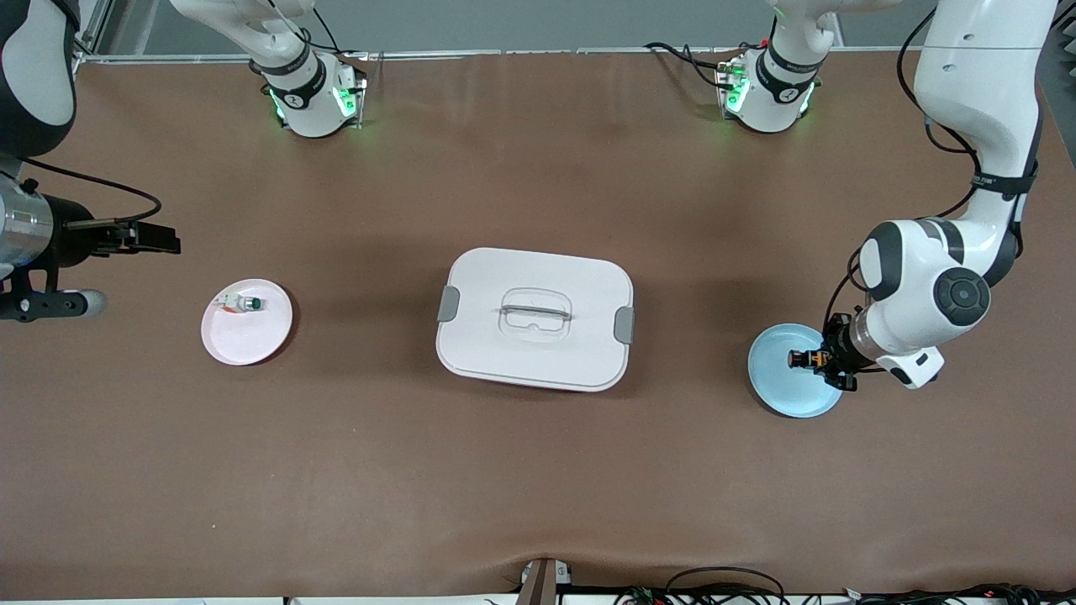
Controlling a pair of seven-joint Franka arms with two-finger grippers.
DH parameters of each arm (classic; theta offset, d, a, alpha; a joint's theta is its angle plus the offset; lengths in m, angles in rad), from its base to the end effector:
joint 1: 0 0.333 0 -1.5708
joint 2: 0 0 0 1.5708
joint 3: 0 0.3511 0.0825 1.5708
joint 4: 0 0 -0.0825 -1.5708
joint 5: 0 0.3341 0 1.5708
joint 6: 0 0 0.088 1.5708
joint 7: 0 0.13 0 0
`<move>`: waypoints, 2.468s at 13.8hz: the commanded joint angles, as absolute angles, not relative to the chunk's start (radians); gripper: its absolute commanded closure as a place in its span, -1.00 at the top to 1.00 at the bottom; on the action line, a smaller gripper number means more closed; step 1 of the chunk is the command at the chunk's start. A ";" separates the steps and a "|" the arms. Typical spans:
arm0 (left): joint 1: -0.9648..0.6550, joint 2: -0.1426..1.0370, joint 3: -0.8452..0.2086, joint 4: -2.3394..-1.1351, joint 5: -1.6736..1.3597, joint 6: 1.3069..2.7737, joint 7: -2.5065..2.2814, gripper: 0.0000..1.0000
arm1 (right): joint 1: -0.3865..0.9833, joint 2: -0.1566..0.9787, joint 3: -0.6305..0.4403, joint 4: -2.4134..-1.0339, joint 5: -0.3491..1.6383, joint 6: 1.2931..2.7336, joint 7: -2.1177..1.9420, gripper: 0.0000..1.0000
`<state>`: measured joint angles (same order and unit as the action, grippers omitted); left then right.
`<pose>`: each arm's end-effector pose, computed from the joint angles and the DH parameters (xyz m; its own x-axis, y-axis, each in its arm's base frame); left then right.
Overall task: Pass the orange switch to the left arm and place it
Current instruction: 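Lower the switch onto the light-blue plate with the left gripper, then open the left gripper to release the switch on the plate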
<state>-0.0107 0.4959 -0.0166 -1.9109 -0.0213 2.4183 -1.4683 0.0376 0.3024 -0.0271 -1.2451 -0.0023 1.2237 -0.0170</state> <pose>0.6141 -0.0164 0.2810 0.1118 0.9935 -0.0209 0.9937 -0.1115 0.0135 0.5574 0.0082 0.5827 0.9477 0.0248 -0.3182 0.0278 -0.9996 0.0050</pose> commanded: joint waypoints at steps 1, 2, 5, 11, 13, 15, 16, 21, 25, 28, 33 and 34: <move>-0.003 0.537 -0.018 -1.913 0.000 2.464 -1.493 -1.00 | 0.011 0.290 -0.026 -1.258 0.014 1.226 -0.020 1.00; -0.003 0.548 -0.018 -1.914 0.000 2.465 -1.493 -1.00 | 0.014 0.288 -0.026 -1.262 0.009 1.224 -0.020 1.00; -0.002 0.560 -0.018 -1.917 0.000 2.477 -1.493 -1.00 | 0.021 0.249 -0.021 -1.321 0.009 1.255 -0.020 1.00; -0.002 0.563 -0.018 -1.940 0.002 2.511 -1.491 -1.00 | 0.049 0.235 -0.018 -1.330 0.000 1.252 -0.018 1.00; 0.000 0.568 -0.018 -1.940 0.002 2.519 -1.491 -1.00 | 0.051 0.229 -0.015 -1.333 0.000 1.259 -0.017 1.00; 0.002 0.571 -0.018 -1.940 0.003 2.519 -1.486 -1.00 | 0.058 0.219 -0.017 -1.338 0.002 1.259 -0.017 1.00; 0.002 0.571 -0.018 -1.940 0.003 2.519 -1.483 -1.00 | 0.057 0.212 -0.017 -1.344 0.002 1.262 -0.017 1.00; 0.011 0.577 -0.020 -1.942 0.046 2.519 -1.466 0.99 | 0.057 0.176 -0.021 -1.353 0.014 1.272 -0.017 1.00; 0.005 0.565 -0.020 -1.939 0.046 2.519 -1.467 1.00 | 0.067 0.161 -0.017 -1.371 -0.005 1.305 -0.017 1.00; -0.003 0.532 -0.020 -1.937 0.045 2.508 -1.358 1.00 | 0.066 0.143 -0.018 -1.399 -0.005 1.322 -0.017 1.00; -0.006 0.477 -0.020 -1.936 0.044 2.487 -1.111 1.00 | 0.069 0.097 -0.018 -1.429 -0.006 1.357 -0.017 1.00; -0.008 0.469 -0.020 -1.936 0.044 2.487 -1.036 1.00 | 0.068 0.074 -0.017 -1.459 -0.006 1.379 -0.017 1.00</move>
<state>-0.0051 0.5076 -0.0197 -1.9189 0.0230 2.5045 -1.1314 0.0642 0.1425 -0.0192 -1.3716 -0.0032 1.3351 -0.0170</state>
